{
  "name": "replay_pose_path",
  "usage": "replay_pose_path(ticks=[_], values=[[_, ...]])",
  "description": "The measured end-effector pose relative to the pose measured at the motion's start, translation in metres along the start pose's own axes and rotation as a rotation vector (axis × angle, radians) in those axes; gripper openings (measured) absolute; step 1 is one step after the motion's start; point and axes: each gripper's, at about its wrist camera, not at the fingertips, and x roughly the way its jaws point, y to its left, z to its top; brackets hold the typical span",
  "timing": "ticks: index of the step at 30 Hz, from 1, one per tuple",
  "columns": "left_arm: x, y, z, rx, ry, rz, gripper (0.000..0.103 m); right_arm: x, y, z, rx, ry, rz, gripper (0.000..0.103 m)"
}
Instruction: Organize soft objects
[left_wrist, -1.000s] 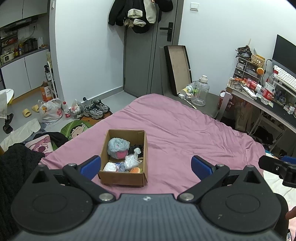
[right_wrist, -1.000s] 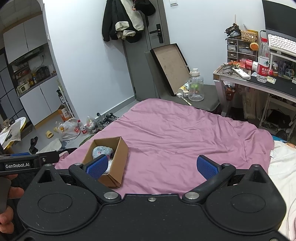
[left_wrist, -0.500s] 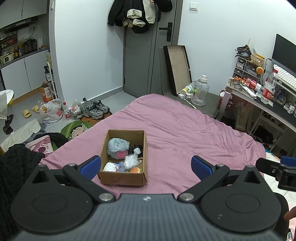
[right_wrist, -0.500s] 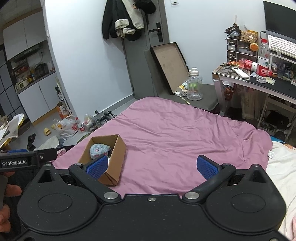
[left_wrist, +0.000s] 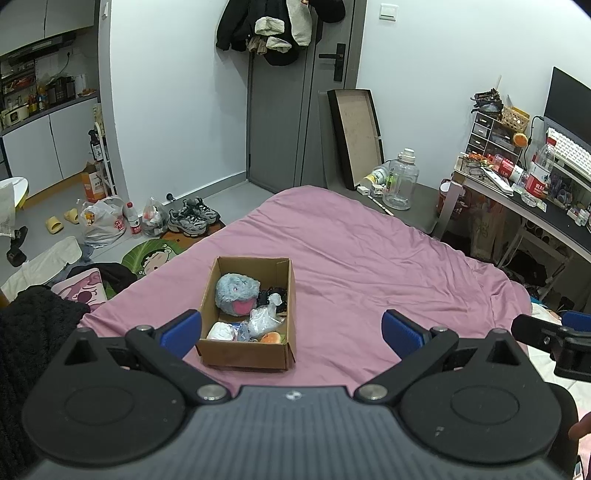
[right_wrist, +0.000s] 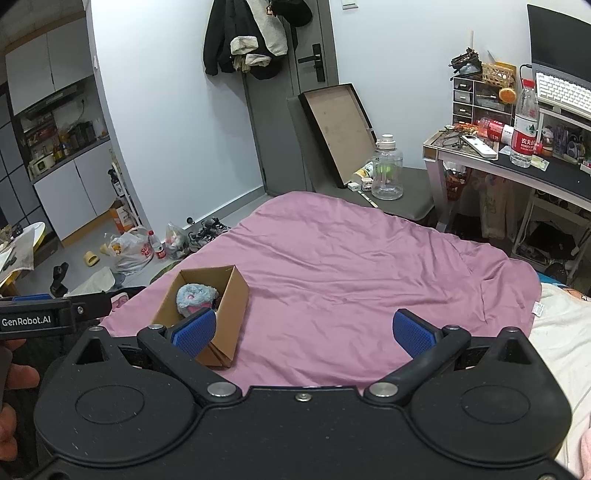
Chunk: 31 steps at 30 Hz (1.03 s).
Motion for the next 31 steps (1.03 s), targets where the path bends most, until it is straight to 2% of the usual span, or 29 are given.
replay_pose_path(ticks=[18,31], values=[[0.001,0.005,-0.003,0.004,0.003,0.006,0.103,0.003,0.004,-0.001,-0.006,0.012,-0.016,0.103],[0.018,0.002,-0.003,0.018,0.010,0.010,0.103,0.020,0.005,-0.004,-0.010,0.044,-0.042,0.103]])
